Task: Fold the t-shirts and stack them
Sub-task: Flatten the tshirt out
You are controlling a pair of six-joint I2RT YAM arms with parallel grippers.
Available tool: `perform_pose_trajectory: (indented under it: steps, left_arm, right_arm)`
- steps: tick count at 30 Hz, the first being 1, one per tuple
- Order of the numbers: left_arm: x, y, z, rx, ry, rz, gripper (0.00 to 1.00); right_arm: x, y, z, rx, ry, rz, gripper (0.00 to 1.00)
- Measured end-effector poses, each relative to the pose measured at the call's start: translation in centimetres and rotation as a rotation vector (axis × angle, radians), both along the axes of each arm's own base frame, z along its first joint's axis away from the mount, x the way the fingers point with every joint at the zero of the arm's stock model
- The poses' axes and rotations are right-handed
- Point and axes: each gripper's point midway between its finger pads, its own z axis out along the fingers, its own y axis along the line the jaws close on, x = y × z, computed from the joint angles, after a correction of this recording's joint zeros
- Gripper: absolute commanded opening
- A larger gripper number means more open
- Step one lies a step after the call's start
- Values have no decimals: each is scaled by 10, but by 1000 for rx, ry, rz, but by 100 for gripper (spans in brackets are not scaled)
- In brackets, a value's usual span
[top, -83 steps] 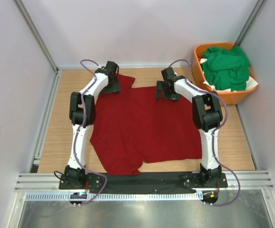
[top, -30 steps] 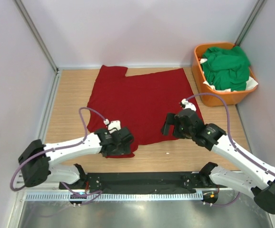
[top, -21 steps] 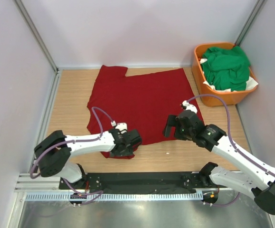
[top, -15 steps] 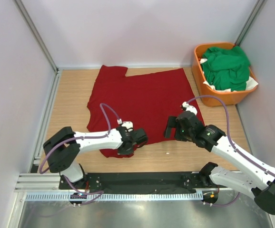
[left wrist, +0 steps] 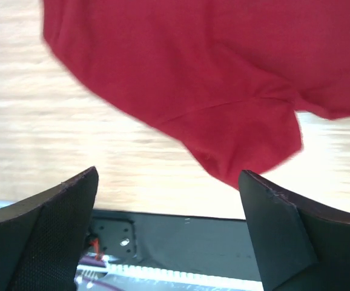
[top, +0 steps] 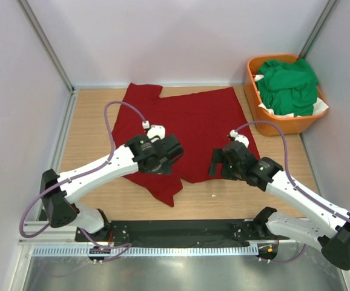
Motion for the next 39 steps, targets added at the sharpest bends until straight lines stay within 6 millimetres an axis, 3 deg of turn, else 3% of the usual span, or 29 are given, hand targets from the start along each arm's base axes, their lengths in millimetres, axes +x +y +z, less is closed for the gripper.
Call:
perform_pose_trajectory:
  steps: [3,8,13,20,25,28,34,36,39]
  left_arm:
    - [-12,19,-16,33,43,30,87]
    - [-63,23,-60,-9,148,-15,81]
    - [-95,-10,-84,-87,188,-92,85]
    - [-99,-71,-119,-18,195,-162,87]
    - [-92,-83,-154,110,193,-157,84]
    - [-86,-89,-154,125,169,-151,80]
    - [-80,-84,-155,170,141,-139,63]
    - [-80,-82,-155,183,134,-135,53]
    - [-79,-73,-158,206,123,-120,23]
  right_arm:
    - [0,0,-1,-4,4,0,100]
    - [0,-1,-2,-10,5,2,100]
    - [2,1,-6,-21,12,7,100]
    - [3,1,-7,-26,10,14,100]
    - [3,0,-7,-30,8,15,100]
    - [3,-1,-7,-34,4,14,100]
    - [2,-4,-8,-41,1,10,100]
    - [2,-4,-8,-43,1,11,100]
    - [2,-4,-8,-44,1,13,100]
